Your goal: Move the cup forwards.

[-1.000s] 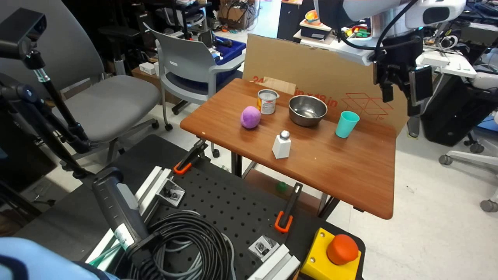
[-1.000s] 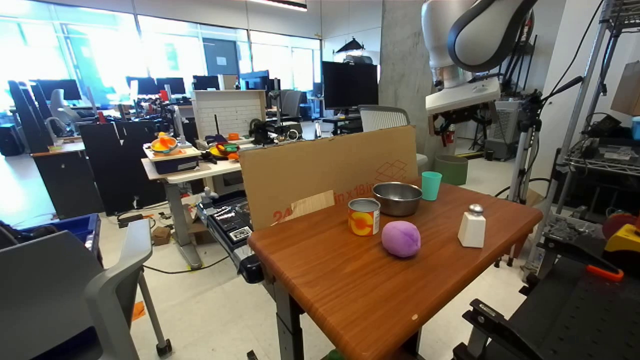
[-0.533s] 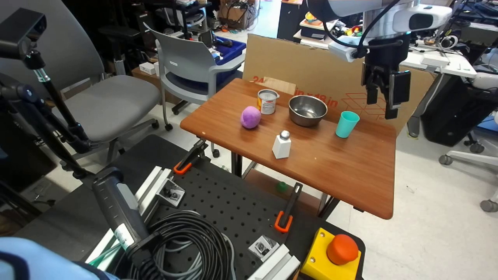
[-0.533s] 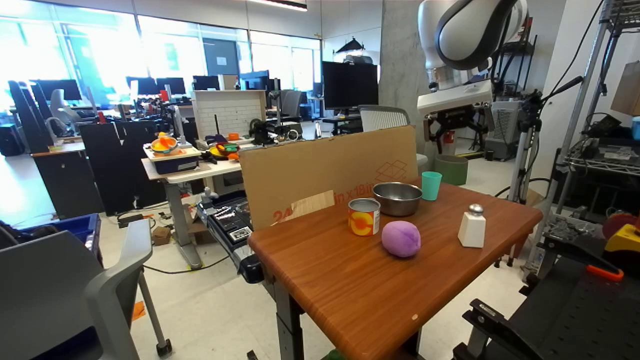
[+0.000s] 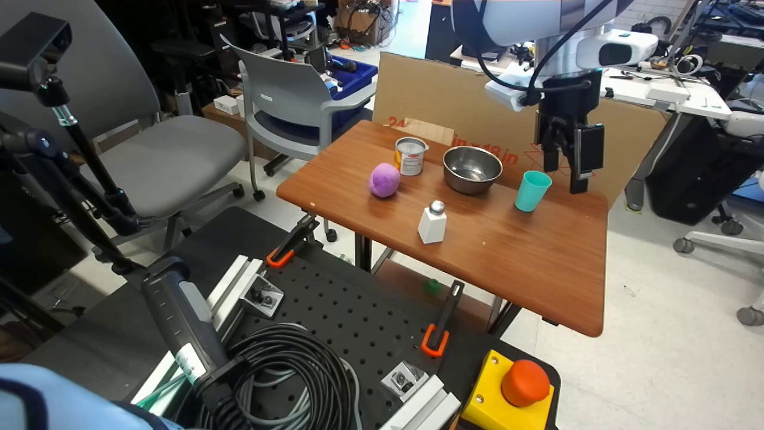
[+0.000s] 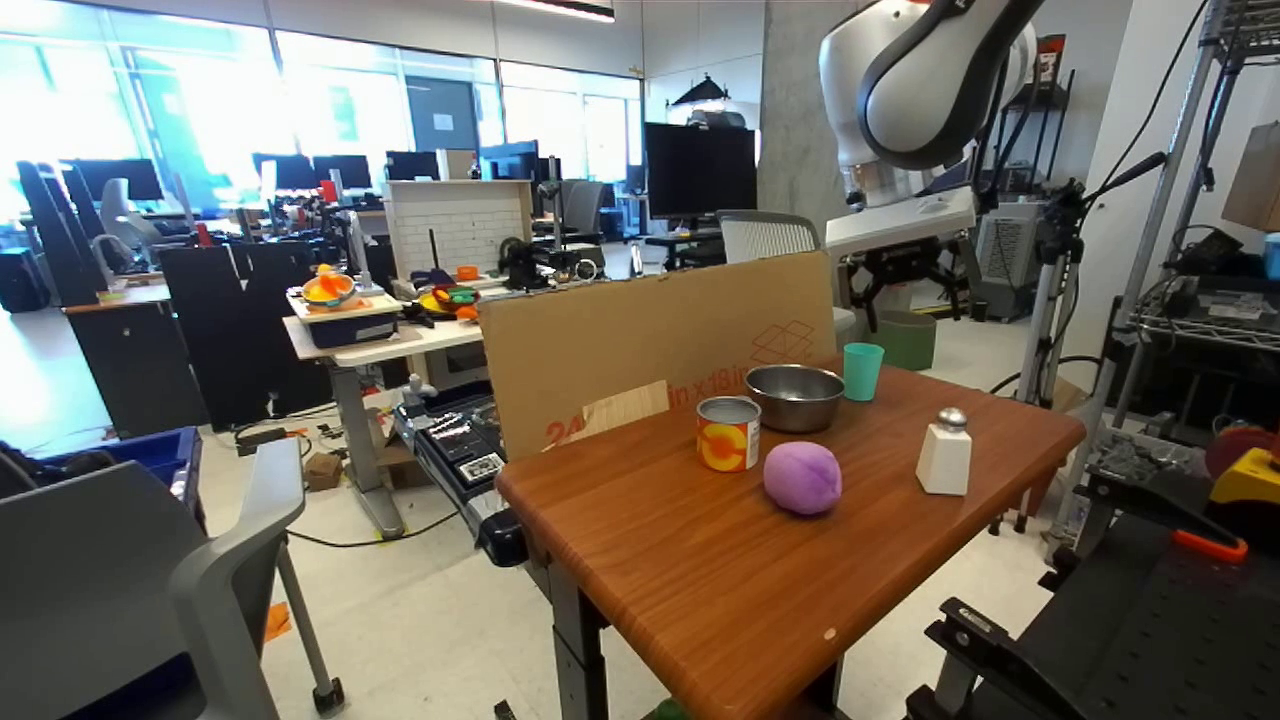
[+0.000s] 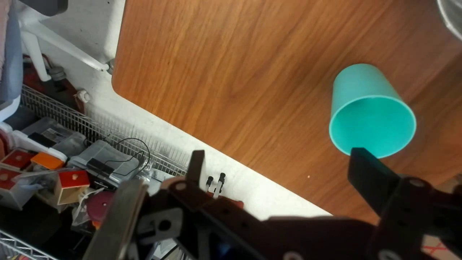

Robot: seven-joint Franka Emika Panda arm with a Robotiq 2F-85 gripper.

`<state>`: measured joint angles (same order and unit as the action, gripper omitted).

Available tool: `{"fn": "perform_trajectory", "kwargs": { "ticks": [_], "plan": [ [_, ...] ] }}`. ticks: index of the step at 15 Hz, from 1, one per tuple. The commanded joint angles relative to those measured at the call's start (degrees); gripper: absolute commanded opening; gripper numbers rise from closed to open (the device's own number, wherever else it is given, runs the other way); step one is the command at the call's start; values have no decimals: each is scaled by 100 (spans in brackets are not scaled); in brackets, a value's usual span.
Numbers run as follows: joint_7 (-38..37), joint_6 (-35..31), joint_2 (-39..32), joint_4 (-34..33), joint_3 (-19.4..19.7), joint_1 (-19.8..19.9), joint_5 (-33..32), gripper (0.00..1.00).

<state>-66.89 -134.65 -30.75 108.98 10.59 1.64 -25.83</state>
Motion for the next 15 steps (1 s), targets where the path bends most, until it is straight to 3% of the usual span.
{"fn": "perform_trajectory", "kwargs": {
  "ticks": [1, 11, 12, 13, 15],
  "plan": [
    [70, -185, -83, 71, 164, -189, 73, 100],
    [144, -627, -222, 327, 381, -321, -23, 100],
    [127, -719, -223, 351, 414, -356, -45, 75],
    [114, -789, -239, 367, 457, -404, -84, 74],
    [72, -910, -260, 406, 538, -490, -133, 58]
  ]
}}
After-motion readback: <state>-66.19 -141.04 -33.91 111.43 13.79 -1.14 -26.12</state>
